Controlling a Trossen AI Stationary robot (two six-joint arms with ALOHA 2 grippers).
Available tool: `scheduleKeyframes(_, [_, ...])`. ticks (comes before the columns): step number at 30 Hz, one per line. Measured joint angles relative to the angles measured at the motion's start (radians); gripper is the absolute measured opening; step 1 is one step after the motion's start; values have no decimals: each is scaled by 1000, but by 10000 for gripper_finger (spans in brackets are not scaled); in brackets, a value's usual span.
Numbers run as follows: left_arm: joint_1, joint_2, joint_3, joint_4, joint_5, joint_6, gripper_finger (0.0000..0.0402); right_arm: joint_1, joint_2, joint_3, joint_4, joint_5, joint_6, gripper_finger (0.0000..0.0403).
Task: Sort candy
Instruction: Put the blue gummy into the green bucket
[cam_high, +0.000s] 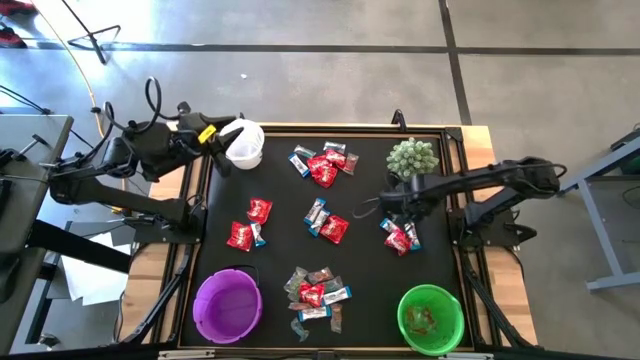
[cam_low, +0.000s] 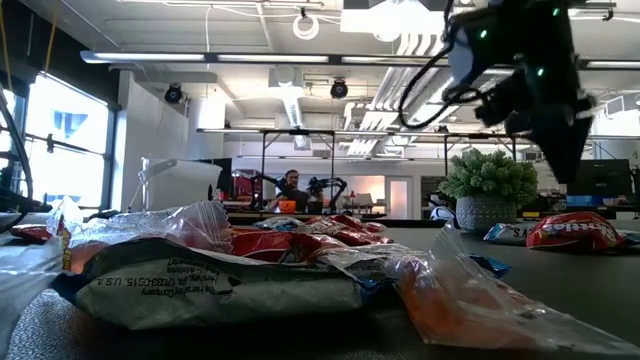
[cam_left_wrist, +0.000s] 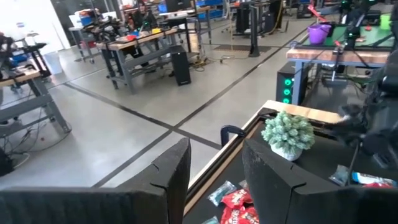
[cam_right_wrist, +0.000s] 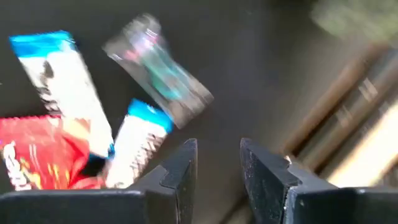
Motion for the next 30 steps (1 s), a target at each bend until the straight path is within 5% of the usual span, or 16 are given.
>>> scheduleKeyframes(6, [20,0,0,-2,1,-8,131,-101,0,-102,257,-94,-208,116])
scheduleKeyframes(22, [20,6,0,-2,2,-63,131,-217,0,-206,464,-169,-452,116])
scheduleKeyframes(30, [20,36,0,-1,2,-63,131,-217,0,-197,467,-212,-426,116])
